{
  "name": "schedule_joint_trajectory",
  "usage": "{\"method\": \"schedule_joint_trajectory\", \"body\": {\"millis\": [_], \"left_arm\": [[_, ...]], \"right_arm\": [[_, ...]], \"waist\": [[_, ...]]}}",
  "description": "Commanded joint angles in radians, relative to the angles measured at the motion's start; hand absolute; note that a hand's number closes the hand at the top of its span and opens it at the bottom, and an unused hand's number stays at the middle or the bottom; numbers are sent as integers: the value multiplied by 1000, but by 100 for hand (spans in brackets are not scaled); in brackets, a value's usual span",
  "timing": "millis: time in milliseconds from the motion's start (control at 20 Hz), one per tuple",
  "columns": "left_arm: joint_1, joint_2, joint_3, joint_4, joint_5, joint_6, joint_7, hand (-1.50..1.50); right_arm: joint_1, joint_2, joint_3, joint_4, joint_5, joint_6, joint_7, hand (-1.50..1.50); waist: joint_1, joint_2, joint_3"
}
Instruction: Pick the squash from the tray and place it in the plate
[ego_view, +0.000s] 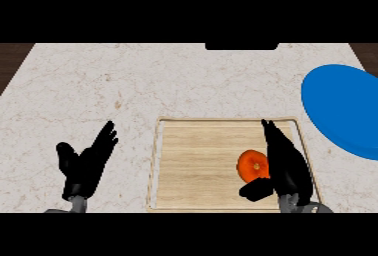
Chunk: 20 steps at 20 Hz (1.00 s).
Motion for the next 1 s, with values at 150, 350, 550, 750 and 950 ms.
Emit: {"method": "schedule_joint_trajectory", "body": {"millis": [150,350,550,750,950], "left_arm": [[-21,-28,8,78,-29,-17,-4,0],[4,-21,41,50,-23,-48,5,0],[38,-52,22,41,-47,-49,-10,0],[-17,-53,4,26,-50,-38,22,0],[-16,-36,10,15,-49,-57,-1,0]], "right_arm": [[30,-58,15,-17,-1,118,-66,150],[-14,23,27,115,110,38,-104,150],[1,-13,-2,103,144,32,-163,150],[-249,103,-238,325,219,-66,136,150],[-349,63,-412,386,299,-158,278,150]], "waist": [[-5,3,-4],[0,3,-4],[-1,3,-4],[44,26,-4],[77,50,-7]]}}
